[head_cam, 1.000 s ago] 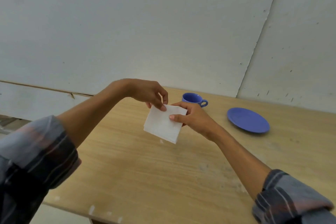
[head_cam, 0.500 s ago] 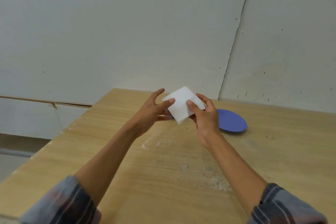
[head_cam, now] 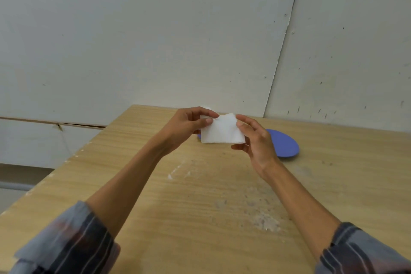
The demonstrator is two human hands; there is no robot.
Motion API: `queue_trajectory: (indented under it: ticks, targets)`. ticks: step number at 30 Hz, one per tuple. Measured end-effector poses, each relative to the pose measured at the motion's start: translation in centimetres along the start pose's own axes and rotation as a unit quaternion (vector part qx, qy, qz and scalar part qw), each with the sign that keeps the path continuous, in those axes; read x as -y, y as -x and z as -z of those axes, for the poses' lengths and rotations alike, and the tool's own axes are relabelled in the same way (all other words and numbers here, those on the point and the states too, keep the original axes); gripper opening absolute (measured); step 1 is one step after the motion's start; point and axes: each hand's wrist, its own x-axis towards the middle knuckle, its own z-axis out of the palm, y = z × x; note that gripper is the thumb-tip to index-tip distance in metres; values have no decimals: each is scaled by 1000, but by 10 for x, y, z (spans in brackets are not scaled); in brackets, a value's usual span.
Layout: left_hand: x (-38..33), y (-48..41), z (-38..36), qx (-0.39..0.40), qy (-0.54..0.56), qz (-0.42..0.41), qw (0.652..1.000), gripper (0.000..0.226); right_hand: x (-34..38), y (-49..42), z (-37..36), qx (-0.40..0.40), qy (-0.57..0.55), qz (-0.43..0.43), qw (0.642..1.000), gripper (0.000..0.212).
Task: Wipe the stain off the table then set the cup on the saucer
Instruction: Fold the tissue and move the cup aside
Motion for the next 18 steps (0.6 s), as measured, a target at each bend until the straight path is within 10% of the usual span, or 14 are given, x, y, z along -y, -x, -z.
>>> queue_trajectory:
  ticks: [18]
  targets:
    - [-11,-10,7,-55,-196,-43,978,3,3,-7,7,-59,121,54,989,4]
